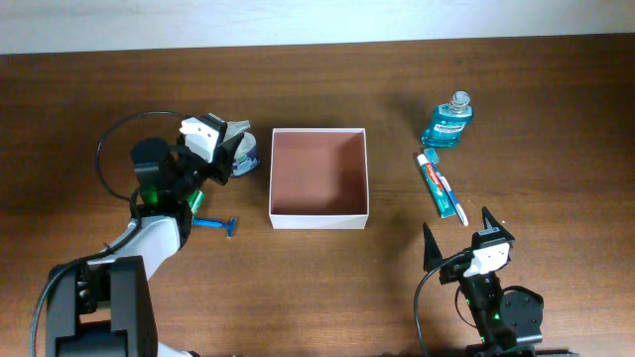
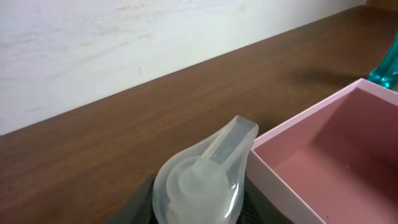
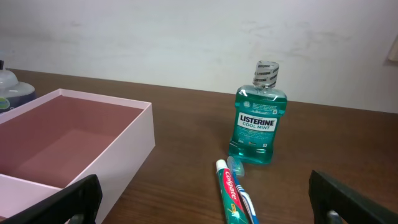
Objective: Pack container
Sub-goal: 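Carry the soap bottle with the left gripper toward the pink box, then lower the soap bottle into the box's left corner with left gripper, then open the left gripper and withdraw it from the box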
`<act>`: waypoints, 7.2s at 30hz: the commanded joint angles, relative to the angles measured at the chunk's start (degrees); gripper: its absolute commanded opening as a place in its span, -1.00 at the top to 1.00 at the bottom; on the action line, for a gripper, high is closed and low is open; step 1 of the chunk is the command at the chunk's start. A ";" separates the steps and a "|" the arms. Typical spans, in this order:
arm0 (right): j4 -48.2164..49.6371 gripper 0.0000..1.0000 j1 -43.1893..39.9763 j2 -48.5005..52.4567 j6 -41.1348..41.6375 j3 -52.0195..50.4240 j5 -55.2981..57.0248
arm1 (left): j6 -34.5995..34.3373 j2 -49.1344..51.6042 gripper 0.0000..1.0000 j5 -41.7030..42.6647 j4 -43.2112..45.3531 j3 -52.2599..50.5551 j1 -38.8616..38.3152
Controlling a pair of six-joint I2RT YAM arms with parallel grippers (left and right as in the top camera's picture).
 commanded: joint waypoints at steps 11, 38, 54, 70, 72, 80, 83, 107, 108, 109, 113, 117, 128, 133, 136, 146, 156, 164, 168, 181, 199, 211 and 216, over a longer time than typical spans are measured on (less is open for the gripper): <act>-0.28 -0.97 -0.24 -0.33 0.04 -0.26 -0.09 | -6.45 0.50 0.67 6.51 0.44 0.26 0.22; -0.26 -0.97 -0.24 -0.33 0.04 -0.26 -0.09 | -10.40 -26.25 0.76 -15.26 -14.97 0.26 -3.19; -0.28 -0.97 -0.24 -0.33 0.07 -0.26 -0.07 | -26.36 -32.57 0.80 -45.35 -16.81 0.26 -23.98; -0.26 -0.97 -0.24 -0.33 0.04 -0.26 -0.07 | -31.91 -27.32 0.80 -59.56 -22.36 3.67 -35.82; -0.28 -0.97 -0.24 -0.33 0.04 -0.26 -0.09 | -31.89 -26.05 0.80 -58.42 -28.06 7.41 -35.82; -0.28 -0.97 -0.24 -0.33 0.04 -0.26 -0.09 | -30.84 -19.96 0.82 -57.48 -46.36 25.20 -35.67; -0.26 -0.97 -0.24 -0.33 0.04 -0.26 -0.09 | -30.91 -17.68 0.82 -57.16 -47.36 27.91 -35.69; -0.26 -0.97 -0.24 -0.33 0.04 -0.26 -0.09 | -36.50 -0.02 0.81 -63.69 -44.11 28.13 -33.73; -0.26 -0.97 -0.24 -0.33 0.07 -0.26 -0.09 | -36.50 0.22 0.81 -63.87 -43.98 28.13 -33.73; -0.26 -0.97 -0.24 -0.33 0.04 -0.26 -0.07 | -36.98 0.37 0.81 -64.02 -43.93 28.13 -33.73; -0.28 -0.97 -0.24 -0.33 0.04 -0.26 -0.07 | -40.76 0.44 0.81 -64.89 -43.93 28.13 -33.73; -0.26 -0.97 -0.24 -0.33 0.04 -0.26 -0.09 | -40.92 0.63 0.82 -67.14 -44.17 28.11 -33.73; -0.26 -0.97 -0.24 -0.33 0.04 -0.26 -0.09 | -40.92 2.75 0.84 -67.14 -43.74 28.11 -33.79; -0.28 -0.97 -0.24 -0.33 0.04 -0.26 -0.07 | -40.92 4.20 0.83 -66.90 -43.50 28.11 -33.79; -0.26 -0.97 -0.24 -0.33 0.04 -0.26 -0.07 | -40.92 4.22 0.81 -66.79 -43.25 28.11 -33.79; -0.28 -0.97 -0.24 -0.33 0.04 -0.26 -0.07 | -40.87 4.22 0.15 -62.82 -43.52 28.11 -33.79; -0.26 -0.97 -0.24 -0.33 0.04 -0.26 -0.09 | -40.68 4.15 -0.15 -60.15 -44.59 28.13 -33.79; -0.26 -0.97 -0.24 -0.33 0.04 -0.26 -0.07 | -40.68 2.32 -0.26 -58.27 -46.01 28.13 -33.79; -0.28 -0.97 -0.24 -0.33 0.04 -0.26 -0.09 | -40.68 -0.22 -0.32 -58.27 -49.88 28.13 -33.79; -0.26 -0.97 -0.24 -0.33 0.07 -0.26 -0.07 | -40.65 -6.54 -0.36 -55.30 -64.83 28.13 -33.90; -0.28 -0.97 -0.24 -0.33 0.04 -0.26 -0.09 | -36.87 -6.99 0.99 -60.33 -77.29 28.11 -32.50; -0.28 -0.97 -0.24 -0.33 0.07 -0.26 -0.07 | -37.51 -6.34 0.99 -54.55 -75.76 25.07 -26.88; -0.28 -0.97 -0.24 -0.33 0.07 -0.26 -0.07 | -37.53 -4.83 0.99 -53.88 -75.41 23.52 -26.38</act>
